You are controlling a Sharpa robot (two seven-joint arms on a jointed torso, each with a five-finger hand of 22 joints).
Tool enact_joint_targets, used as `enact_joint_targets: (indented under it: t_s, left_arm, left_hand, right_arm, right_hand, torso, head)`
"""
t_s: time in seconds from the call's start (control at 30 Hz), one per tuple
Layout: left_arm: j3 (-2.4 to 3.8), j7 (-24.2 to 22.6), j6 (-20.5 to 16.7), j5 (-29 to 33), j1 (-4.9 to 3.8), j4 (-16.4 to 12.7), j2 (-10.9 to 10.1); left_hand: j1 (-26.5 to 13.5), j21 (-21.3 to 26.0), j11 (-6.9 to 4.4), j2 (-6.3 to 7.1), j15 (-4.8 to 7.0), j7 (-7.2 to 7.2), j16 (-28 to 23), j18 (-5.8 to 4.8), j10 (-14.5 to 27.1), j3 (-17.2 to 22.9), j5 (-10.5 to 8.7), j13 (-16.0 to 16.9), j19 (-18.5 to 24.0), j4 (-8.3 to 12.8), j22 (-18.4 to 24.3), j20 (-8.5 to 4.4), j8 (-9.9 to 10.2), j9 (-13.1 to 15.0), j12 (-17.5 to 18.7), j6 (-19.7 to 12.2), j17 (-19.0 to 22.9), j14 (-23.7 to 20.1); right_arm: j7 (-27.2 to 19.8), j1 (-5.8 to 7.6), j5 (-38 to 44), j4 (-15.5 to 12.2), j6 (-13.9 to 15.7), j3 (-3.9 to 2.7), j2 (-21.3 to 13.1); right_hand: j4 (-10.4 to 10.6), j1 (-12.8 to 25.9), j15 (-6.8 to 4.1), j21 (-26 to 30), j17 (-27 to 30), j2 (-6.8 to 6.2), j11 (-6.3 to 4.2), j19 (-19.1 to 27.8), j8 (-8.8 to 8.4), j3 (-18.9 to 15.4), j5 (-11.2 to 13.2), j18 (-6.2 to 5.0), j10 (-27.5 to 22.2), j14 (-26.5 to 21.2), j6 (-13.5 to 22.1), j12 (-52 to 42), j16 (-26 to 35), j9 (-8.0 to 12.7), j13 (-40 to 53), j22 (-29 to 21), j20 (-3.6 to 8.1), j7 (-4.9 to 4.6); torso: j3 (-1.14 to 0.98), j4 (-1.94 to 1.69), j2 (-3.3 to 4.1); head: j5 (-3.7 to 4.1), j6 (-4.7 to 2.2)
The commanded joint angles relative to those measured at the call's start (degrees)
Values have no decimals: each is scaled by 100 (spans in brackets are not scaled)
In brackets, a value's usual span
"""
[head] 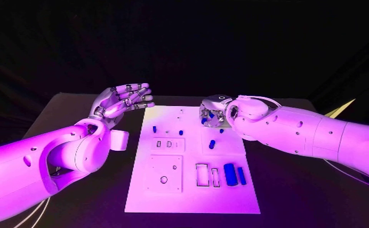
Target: Assemble the parts on the task board
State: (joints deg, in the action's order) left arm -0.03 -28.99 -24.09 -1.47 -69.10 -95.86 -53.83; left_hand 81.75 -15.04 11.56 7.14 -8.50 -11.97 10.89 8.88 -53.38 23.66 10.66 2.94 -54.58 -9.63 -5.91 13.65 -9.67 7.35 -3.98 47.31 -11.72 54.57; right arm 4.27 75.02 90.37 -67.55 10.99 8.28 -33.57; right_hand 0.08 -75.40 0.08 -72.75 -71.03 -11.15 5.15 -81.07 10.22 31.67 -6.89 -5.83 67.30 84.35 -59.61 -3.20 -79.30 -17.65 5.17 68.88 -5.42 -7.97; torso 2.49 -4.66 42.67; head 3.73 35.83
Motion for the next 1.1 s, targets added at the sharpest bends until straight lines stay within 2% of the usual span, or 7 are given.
enact_joint_targets:
  t_s: [0.03, 0.1, 0.27, 0.53, 0.83, 1.0, 1.1]
  left_arm:
    - [6, -6, 18, -5, -10, -2, 7]
    - [6, -5, 18, -5, -10, 2, 8]
    - [6, -3, 19, -5, -10, 11, 9]
    - [6, -4, 17, -5, -10, 26, 15]
    - [6, -3, 28, -5, -10, 36, 46]
    - [6, -3, 33, -5, -10, 40, 73]
    - [6, -2, 38, -5, -10, 41, 89]
  left_hand:
    - [-34, -63, -47, 87, 7, -160, 86, 156, -99, 120, 98, 77, -162, 58, -91, -3, -79, 72, 24, 33, -85, 19]
    - [-34, -63, -47, 87, 7, -160, 86, 156, -99, 120, 98, 77, -162, 58, -91, -3, -79, 72, 24, 33, -85, 19]
    - [-34, -63, -47, 87, 7, -160, 86, 156, -99, 120, 98, 77, -162, 58, -91, -3, -79, 72, 24, 33, -85, 19]
    - [-34, -63, -47, 87, 7, -160, 86, 156, -99, 120, 98, 77, -162, 58, -91, -3, -79, 72, 24, 33, -85, 19]
    - [-41, -83, -43, 82, 5, -164, 79, 150, -89, 125, 99, 75, -166, 65, -100, -9, -76, 69, 29, 30, -107, 6]
    - [-41, -83, -43, 82, 5, -164, 79, 150, -89, 125, 99, 75, -166, 65, -100, -9, -76, 69, 29, 30, -107, 6]
    - [-41, -83, -43, 82, 5, -164, 79, 150, -89, 125, 99, 75, -166, 65, -100, -9, -76, 69, 29, 30, -107, 6]
  right_arm:
    - [-15, -7, 4, 0, 82, 1, 7]
    - [-17, -7, 19, -3, 187, 1, 7]
    - [-18, -7, 48, -49, 524, 0, -1]
    - [74, 10, 100, -174, 1077, -19, 73]
    - [251, 13, 167, 178, 1573, -33, 476]
    - [286, -9, 179, 353, 1680, -35, 673]
    - [299, -25, 182, 437, 1706, -36, 766]
  right_hand:
    - [-5, -21, -35, -298, -105, 145, -99, -215, 193, 385, -95, 209, 340, 256, -161, -133, -122, -139, 172, 320, 13, 20]
    - [-61, -78, -71, -428, -88, 240, -143, -256, 292, 426, -94, 236, 462, 255, -225, -155, -127, -242, 223, 479, 38, 53]
    - [-169, -118, -105, -564, -80, 327, -170, -282, 413, 512, -101, 262, 570, 253, -205, -147, -144, -414, 297, 646, 61, 66]
    - [-263, -102, -125, -638, -71, 297, -193, -293, 506, 550, -96, 274, 632, 251, -196, -135, -158, -547, 353, 741, 68, 75]
    - [-269, -83, -125, -632, -69, 289, -188, -283, 516, 553, -96, 272, 622, 249, -185, -120, -160, -570, 358, 734, 68, 70]
    - [-275, -82, -125, -634, -65, 284, -188, -283, 518, 555, -97, 272, 619, 248, -180, -116, -159, -576, 360, 738, 68, 69]
    - [-282, -77, -123, -637, -68, 276, -185, -281, 520, 557, -97, 272, 613, 248, -171, -108, -162, -585, 362, 742, 67, 66]
  torso:
    - [1, -4, 11]
    - [0, -5, 12]
    - [-1, -12, 19]
    - [7, -17, 26]
    - [9, -38, 42]
    - [16, -43, 46]
    - [22, -65, 48]
  head:
    - [3, 8]
    - [2, 5]
    - [5, -12]
    - [15, -62]
    - [35, -85]
    - [24, -81]
    - [17, -89]
